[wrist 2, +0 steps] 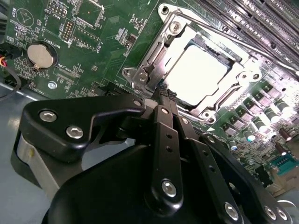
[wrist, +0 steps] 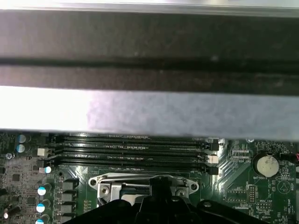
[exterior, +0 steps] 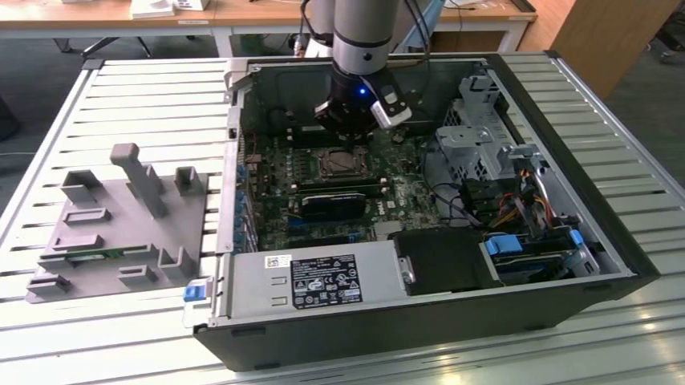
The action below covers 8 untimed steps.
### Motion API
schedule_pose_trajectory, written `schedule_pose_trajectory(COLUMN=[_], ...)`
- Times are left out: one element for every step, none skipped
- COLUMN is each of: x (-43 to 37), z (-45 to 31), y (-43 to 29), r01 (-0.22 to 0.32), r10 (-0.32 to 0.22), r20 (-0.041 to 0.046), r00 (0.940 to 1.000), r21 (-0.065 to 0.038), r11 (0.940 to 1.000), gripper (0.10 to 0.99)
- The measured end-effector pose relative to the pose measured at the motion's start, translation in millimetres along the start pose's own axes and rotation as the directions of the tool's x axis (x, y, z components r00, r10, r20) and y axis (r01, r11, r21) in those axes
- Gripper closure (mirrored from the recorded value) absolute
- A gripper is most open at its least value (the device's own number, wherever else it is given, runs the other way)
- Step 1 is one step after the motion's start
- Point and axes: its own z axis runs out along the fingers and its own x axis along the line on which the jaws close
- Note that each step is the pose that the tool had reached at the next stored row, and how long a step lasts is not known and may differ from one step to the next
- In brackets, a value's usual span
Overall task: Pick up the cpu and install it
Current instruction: 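Install the second cpu locking lever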
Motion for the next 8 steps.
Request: schedule_pose_trajectory(x=[0.0, 0.0, 0.0, 0.0, 0.1, 0.1, 0.1, 0.1], z=[-0.5, -1.4, -2.9, -4.6, -9.4, -11.2, -13.3, -15.6], y=[-0.1, -0.1, -0.1, 0.1, 0.3, 0.5, 0.6, 0.8], r01=[0.000, 0.000, 0.000, 0.000, 0.000, 0.000, 0.000, 0.000], r10=[0.000, 0.000, 0.000, 0.000, 0.000, 0.000, 0.000, 0.000], r20=[0.0001, 0.0001, 0.0001, 0.0002, 0.0002, 0.0001, 0.0001, 0.0001], r00=[1.0000, 1.0000, 1.0000, 1.0000, 1.0000, 1.0000, 1.0000, 1.0000], r21=[0.000, 0.000, 0.000, 0.000, 0.000, 0.000, 0.000, 0.000], r11=[1.0000, 1.0000, 1.0000, 1.0000, 1.0000, 1.0000, 1.0000, 1.0000], gripper=[0.980, 0.980, 0.980, 0.980, 0.980, 0.980, 0.980, 0.980])
